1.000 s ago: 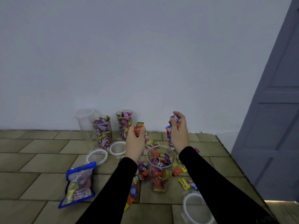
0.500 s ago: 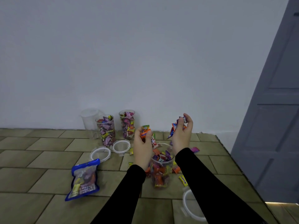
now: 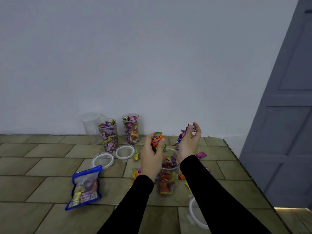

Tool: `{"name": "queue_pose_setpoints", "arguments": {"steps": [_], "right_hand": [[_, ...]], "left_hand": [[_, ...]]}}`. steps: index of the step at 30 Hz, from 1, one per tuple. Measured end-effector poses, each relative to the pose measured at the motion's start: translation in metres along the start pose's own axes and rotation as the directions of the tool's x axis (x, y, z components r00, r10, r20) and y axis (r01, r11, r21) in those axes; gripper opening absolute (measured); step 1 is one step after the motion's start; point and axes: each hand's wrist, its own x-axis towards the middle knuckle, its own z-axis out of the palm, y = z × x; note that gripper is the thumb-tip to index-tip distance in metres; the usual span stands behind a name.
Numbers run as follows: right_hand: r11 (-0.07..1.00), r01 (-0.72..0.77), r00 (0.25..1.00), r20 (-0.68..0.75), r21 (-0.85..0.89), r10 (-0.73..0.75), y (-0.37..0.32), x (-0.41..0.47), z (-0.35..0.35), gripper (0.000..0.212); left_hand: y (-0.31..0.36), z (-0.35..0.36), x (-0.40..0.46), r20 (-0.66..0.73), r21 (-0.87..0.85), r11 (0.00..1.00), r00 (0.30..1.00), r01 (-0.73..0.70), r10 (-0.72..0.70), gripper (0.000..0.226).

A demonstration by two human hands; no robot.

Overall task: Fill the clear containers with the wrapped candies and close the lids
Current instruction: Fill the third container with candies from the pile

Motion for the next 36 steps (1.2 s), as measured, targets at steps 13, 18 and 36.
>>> {"name": "queue_pose_setpoints", "arguments": {"steps": [13, 18, 36], "right_hand": [[1.000, -0.004, 0.998, 0.062, -0.007, 0.005, 0.001, 0.001, -0.001, 0.013], [0.999, 0.027, 0.997, 0.074, -0.017, -0.025, 0.003, 0.002, -0.001, 0.012], [0.990, 0.103, 0.911, 0.409, -0.099, -0.054, -0.011, -0.009, -0.002, 0.016]], "left_hand": [[-0.006, 0.001, -0.004, 0.065, -0.114, 0.990, 0.994, -0.077, 0.084, 0.008], [-0.020, 0.001, 0.001, 0.090, -0.148, 0.983, 0.988, -0.108, 0.122, 0.018], [-0.022, 0.009, -0.011, 0.242, -0.437, 0.730, 0.851, 0.525, -0.467, 0.078]]}}
